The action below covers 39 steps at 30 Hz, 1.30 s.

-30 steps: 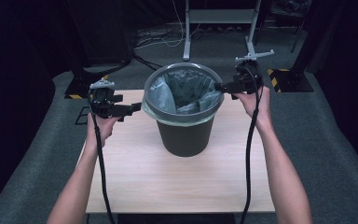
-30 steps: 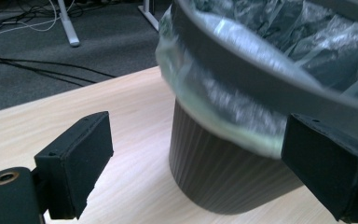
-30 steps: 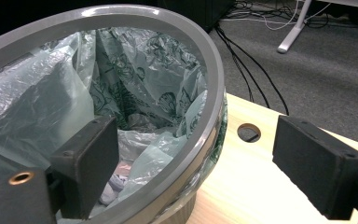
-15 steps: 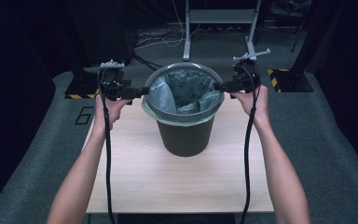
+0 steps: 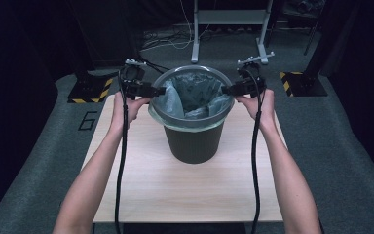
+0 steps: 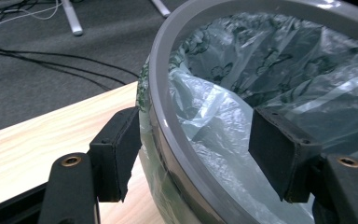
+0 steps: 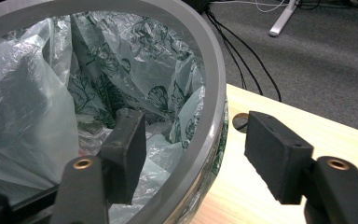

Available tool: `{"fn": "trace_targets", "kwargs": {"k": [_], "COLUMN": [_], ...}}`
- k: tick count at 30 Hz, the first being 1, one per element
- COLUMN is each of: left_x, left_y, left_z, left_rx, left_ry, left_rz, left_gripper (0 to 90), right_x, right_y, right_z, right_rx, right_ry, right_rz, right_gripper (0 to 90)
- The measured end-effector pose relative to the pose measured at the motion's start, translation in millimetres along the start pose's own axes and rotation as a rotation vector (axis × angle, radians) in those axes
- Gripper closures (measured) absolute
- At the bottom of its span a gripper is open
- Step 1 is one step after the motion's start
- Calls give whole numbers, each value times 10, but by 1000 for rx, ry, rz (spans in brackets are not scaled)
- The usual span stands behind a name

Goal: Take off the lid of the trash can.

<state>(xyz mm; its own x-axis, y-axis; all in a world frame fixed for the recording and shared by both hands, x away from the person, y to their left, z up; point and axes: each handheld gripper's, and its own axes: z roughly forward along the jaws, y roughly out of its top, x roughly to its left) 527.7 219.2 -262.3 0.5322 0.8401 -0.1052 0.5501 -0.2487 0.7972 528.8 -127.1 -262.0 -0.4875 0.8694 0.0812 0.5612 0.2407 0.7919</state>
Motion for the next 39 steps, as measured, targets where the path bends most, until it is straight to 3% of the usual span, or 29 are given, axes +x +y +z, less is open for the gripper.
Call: {"fn": "trace_targets", "kwargs": {"k": [8, 15, 20, 26, 39], "left_x": [8, 48, 66, 41, 3], "left_y": [3, -4, -12, -4, 7], "left_z": [75, 132, 163, 174, 194], "left_rx": [27, 49, 64, 73, 77], "left_ry": [15, 13, 17, 41, 79], "left_rz": [-8, -20, -24, -4, 19], "left_gripper": [441, 520, 571, 585, 615], "right_x": [-1, -10, 25, 63, 151], "right_y": [-5, -6, -5, 1, 37], "right_z": [33, 99, 134, 155, 171], "right_rx": [18, 39, 58, 75, 89], "right_ry": [-35, -33, -45, -57, -139], "right_rz": [14, 28, 26, 14, -32], "right_gripper": [525, 520, 567, 601, 647]}}
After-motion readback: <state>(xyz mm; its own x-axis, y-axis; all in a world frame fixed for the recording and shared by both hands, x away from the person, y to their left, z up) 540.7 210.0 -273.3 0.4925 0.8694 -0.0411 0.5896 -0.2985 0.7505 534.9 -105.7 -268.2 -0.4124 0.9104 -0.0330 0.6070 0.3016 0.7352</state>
